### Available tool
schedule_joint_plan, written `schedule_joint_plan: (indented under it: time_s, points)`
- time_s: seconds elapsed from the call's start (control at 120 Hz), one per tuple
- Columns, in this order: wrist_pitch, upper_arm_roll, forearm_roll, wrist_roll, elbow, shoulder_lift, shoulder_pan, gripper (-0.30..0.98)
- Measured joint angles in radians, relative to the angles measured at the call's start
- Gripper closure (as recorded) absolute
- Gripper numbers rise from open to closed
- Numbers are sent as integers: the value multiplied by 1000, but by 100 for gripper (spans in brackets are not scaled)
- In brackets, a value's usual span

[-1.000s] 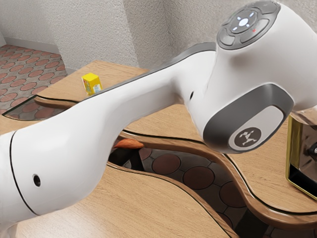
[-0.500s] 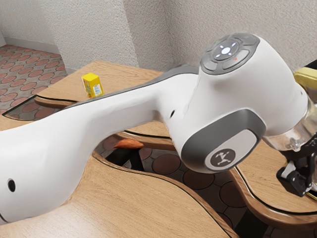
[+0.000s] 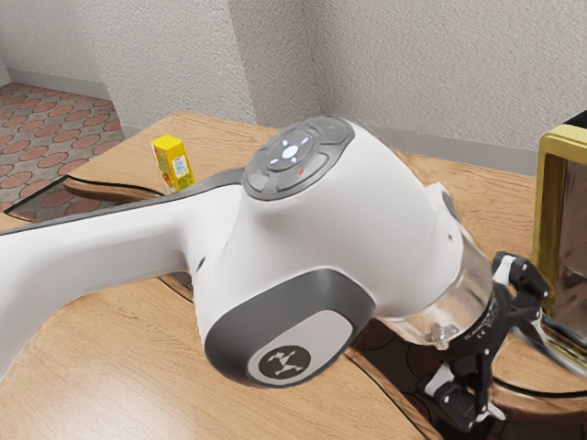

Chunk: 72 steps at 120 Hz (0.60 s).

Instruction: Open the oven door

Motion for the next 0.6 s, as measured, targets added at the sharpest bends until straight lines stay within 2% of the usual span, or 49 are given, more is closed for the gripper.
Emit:
schedule_joint_plan:
  time_s: [0.033,0.092,0.15,0.167,0.217,0.242,0.283,0.383,0.492,0.6]
  points:
    - [8,-11,0,-5,-45,-54,50,1]
    - [19,-107,-9,-13,-134,-178,216,1]
    - [21,-150,-27,-17,-155,-232,297,1]
    - [3,-154,-33,-17,-120,-229,317,1]
    - [-165,-112,-51,-29,153,-150,371,1]
    - [-250,-66,-67,-41,225,-125,385,1]
    - [-367,-10,-90,-59,249,-107,409,0]
    - [-567,29,-119,-98,246,-97,427,0]
    - [-679,36,-131,-133,162,-104,429,0]
    - [-738,43,-127,-162,146,-110,428,0]
